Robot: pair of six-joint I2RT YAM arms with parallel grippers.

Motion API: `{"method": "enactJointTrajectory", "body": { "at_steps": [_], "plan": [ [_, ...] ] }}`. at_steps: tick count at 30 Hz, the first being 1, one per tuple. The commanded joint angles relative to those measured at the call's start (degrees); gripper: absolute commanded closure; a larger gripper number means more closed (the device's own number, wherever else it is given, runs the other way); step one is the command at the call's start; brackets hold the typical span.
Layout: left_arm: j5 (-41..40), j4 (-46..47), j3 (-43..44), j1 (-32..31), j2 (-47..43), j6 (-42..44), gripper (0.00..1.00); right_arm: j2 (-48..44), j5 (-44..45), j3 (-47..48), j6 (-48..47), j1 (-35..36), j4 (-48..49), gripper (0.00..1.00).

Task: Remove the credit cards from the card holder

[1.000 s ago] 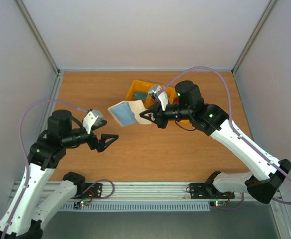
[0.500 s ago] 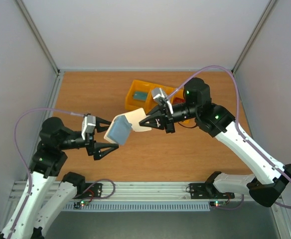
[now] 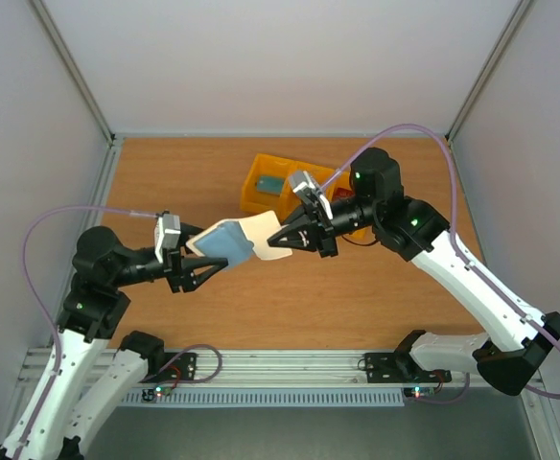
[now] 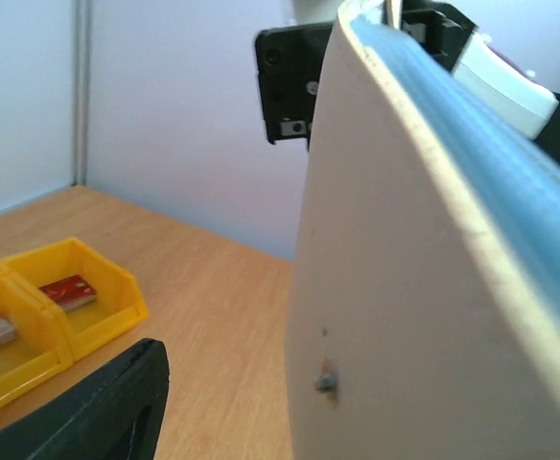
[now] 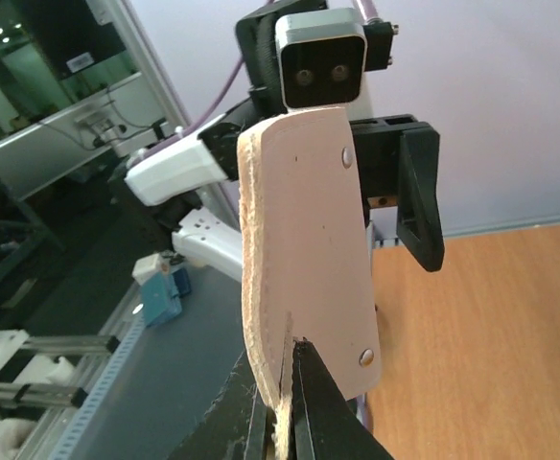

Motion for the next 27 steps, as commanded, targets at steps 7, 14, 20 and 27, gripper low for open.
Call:
{"method": "enactJointTrajectory", "body": {
  "at_steps": [7,14,20,27],
  "plan": [
    [17.28,-1.85,1.86,-0.21,-0.45,5.9,0.36,0.53,-12.19,8.61,-15.27,-0.86,-18.85,0.99],
    [11.25,9.56,0.06,-0.25,0.09,-2.04,0.47,0.62,-13.95,7.49,-11.15,-0.81,-14.68,0.99],
    [6.03,11.61,-0.63,-0.3,0.12,-5.75,0.5,0.14,-12.36,5.5,-7.77,-0.78,-10.88,0.99],
    [5.29,15.76,-3.53,-1.85,0.45,-9.33,0.37,1.32,-4.92,0.58,2.33,-0.68,3.51,0.99]
  ]
}}
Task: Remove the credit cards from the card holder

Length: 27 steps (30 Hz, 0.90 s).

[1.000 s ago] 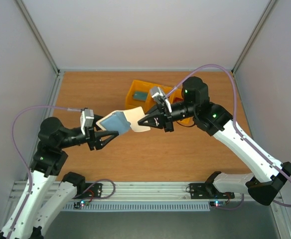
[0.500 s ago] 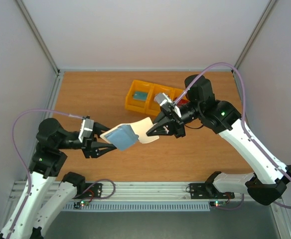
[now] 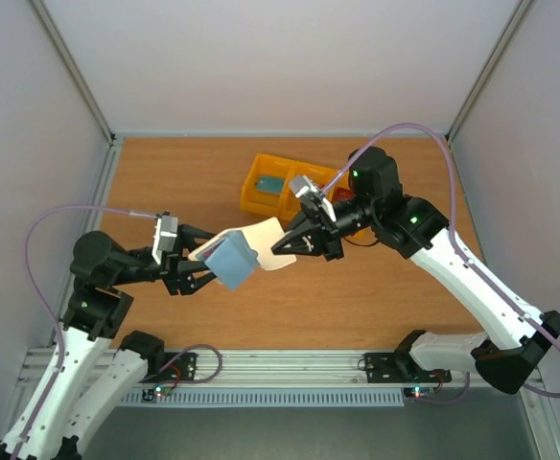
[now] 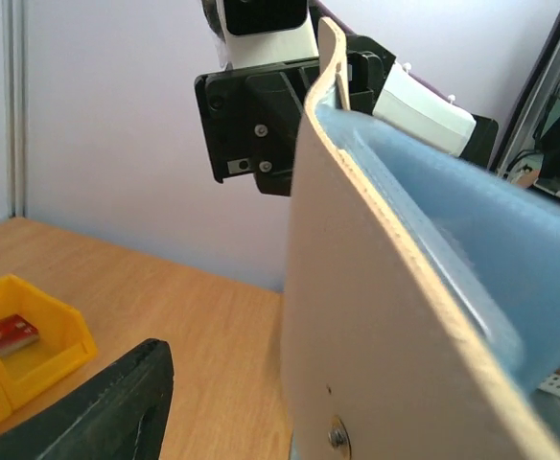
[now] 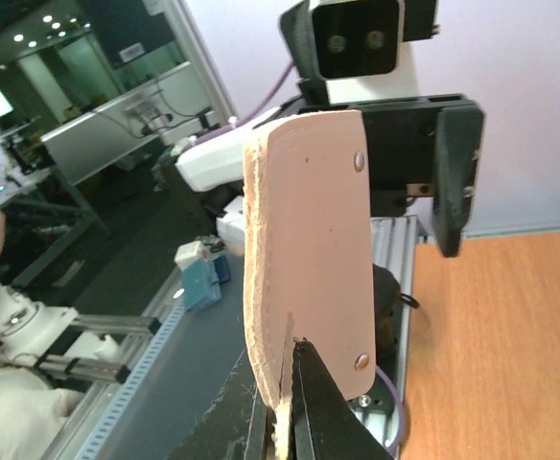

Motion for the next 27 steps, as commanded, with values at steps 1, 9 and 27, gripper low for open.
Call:
{"method": "enactJointTrajectory", "body": {
  "at_steps": [1,9,27],
  "plan": [
    [-1.32,5.26,-2.19,-1.25,0.64,-3.17,0.37,1.08,3.78,-2.62,8.96,-0.06,13.72,0.99],
    [-3.69,5.6,-3.69,-2.71,1.06,-5.01,0.77,4.37,3.16,-4.98,16.03,0.34,25.8,0.99],
    [-56.41,-45.55,11.91,-2.76,7.79,32.19,1.0,7.27,56.76,-2.61,9.58,-0.58,-1.07,0.2]
  ]
}}
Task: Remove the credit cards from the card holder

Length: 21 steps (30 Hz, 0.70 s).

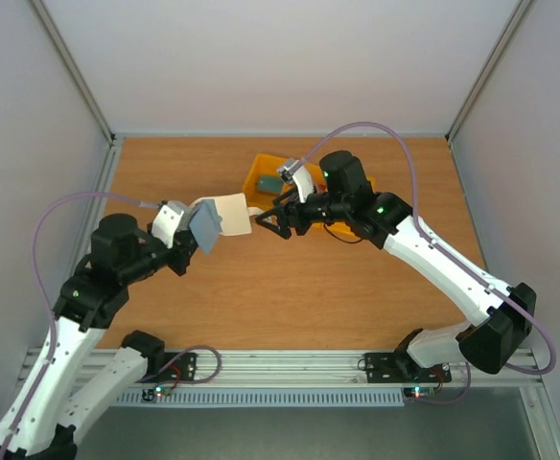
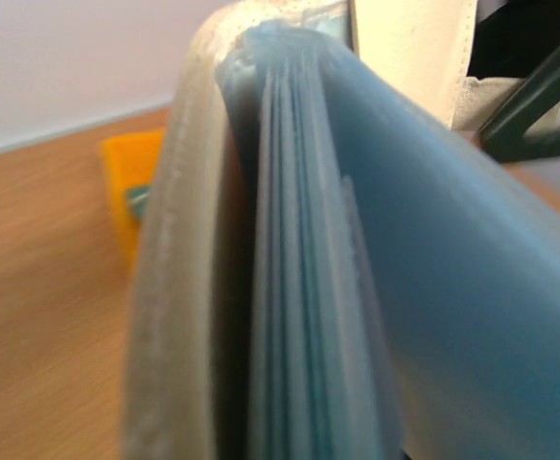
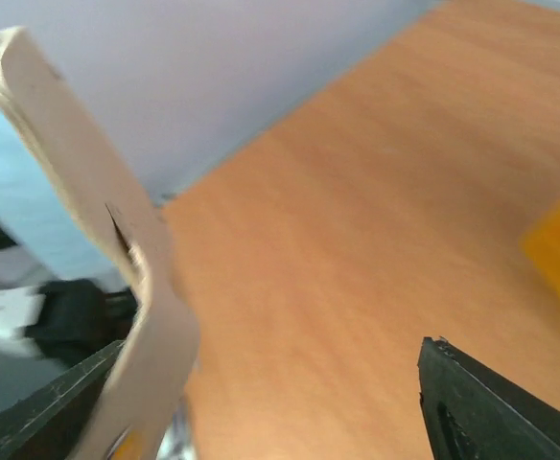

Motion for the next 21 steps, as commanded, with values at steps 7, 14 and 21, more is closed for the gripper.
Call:
{"method": "enactJointTrajectory", "body": {
  "at_steps": [7,14,21],
  "plan": [
    [-32.19,-25.75,11.28,-0.26,13.65,25.17,1.0,-0.07,14.24,0.09,-0.43,-0.22,-5.56,0.23],
    [-10.73,-29.37,17.3,-0.26,14.42,20.22,1.0,0.32,-5.66,-5.62,2.56,3.01,9.85,0.31],
    [2.66,-26.0,14.3,-0.3,13.77,8.25,1.0,0.29,-19.66,-7.75,6.29,8.9,23.52,0.45]
  ]
}}
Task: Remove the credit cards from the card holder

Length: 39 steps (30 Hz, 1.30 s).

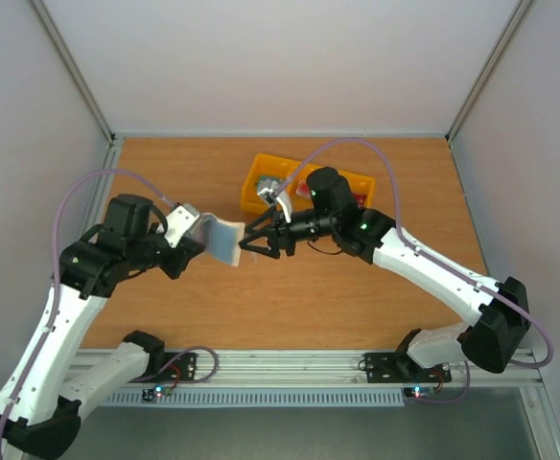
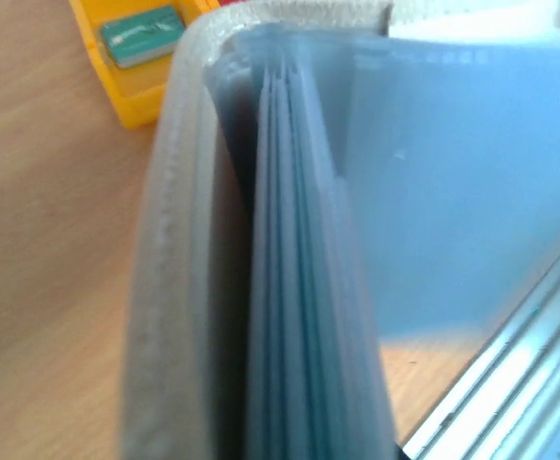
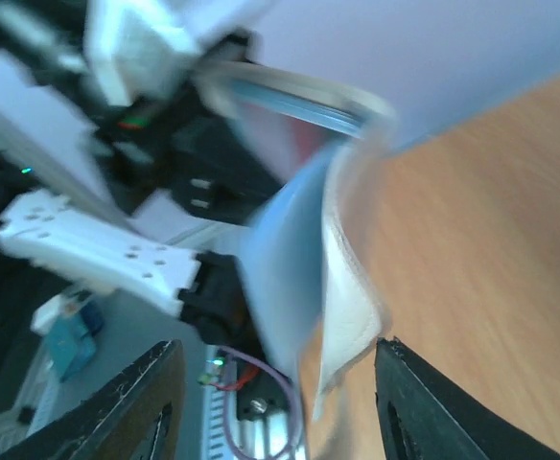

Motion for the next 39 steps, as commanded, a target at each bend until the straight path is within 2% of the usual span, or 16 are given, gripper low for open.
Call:
{"method": "enactJointTrajectory", "body": {
  "at_steps": [1,5,8,11,13,16,17,18,19,24,27,30,32,36,38,39],
  "plan": [
    [9.96,2.83,-1.6,-0.19,-0.02,-8.74,1.0,0.07,-11.62,0.51,1.83,5.1,11.41,0.46],
    [11.91,5.27,-2.87,-0.2,-0.24,-13.13,1.0,0.53,-11.19,1.39,3.53,6.77,12.74,0.51],
    [9.04,5.48,-2.91,-0.2,-0.23,-13.84,1.0,-1.23,-1.35,2.83,1.83,6.77,5.72,0.54],
    [-3.9,4.55,-2.89,-0.22,0.15,-13.88,1.0,-5.37,15.99,3.87,-1.03,6.69,-3.39,0.48],
    [-7.74,4.8,-3.18,-0.19,-0.25,-12.44,1.0,-6.92,23.66,3.91,-1.65,6.77,-6.43,0.42],
    [0.34,5.86,-3.15,-0.19,-1.14,-12.46,1.0,-5.67,30.87,3.84,0.74,7.59,-8.22,0.29],
    [3.5,6.63,-3.3,-0.2,-1.45,-13.3,1.0,-4.18,33.33,4.36,0.97,8.26,-9.26,0.21],
    [5.73,7.3,-3.55,-0.19,-1.72,-13.74,1.0,-2.61,34.22,4.87,0.99,8.61,-10.11,0.09],
    [7.05,7.77,-3.73,-0.19,-1.95,-16.04,1.0,-1.15,33.65,5.3,1.41,8.69,-10.47,0.02],
    [9.03,6.36,-3.73,-0.2,-2.05,-15.68,1.0,3.31,31.11,6.29,0.66,8.62,-8.51,0.02],
    [16.16,7.23,-4.17,-0.19,-2.78,-15.47,1.0,5.02,28.17,8.03,-0.55,8.0,-8.99,0.02],
    [23.92,8.75,-5.68,-0.19,-3.41,-16.01,1.0,5.6,19.14,7.85,-1.43,7.04,-7.36,0.02],
    [27.57,9.41,-6.06,-0.19,-3.43,-16.39,1.0,5.02,10.05,6.21,-2.23,6.71,-4.09,0.15],
    [32.75,9.95,-6.44,-0.22,-3.78,-17.17,1.0,3.49,-0.73,3.6,-1.93,5.77,0.16,0.67],
    [34.53,10.15,-6.51,-0.2,-4.31,-16.84,1.0,2.34,-4.33,1.75,-0.73,4.54,1.89,0.9],
    [35.48,10.39,-6.58,-0.19,-4.7,-16.31,1.0,1.65,-5.49,0.66,0.35,3.78,3.31,0.97]
  ]
}}
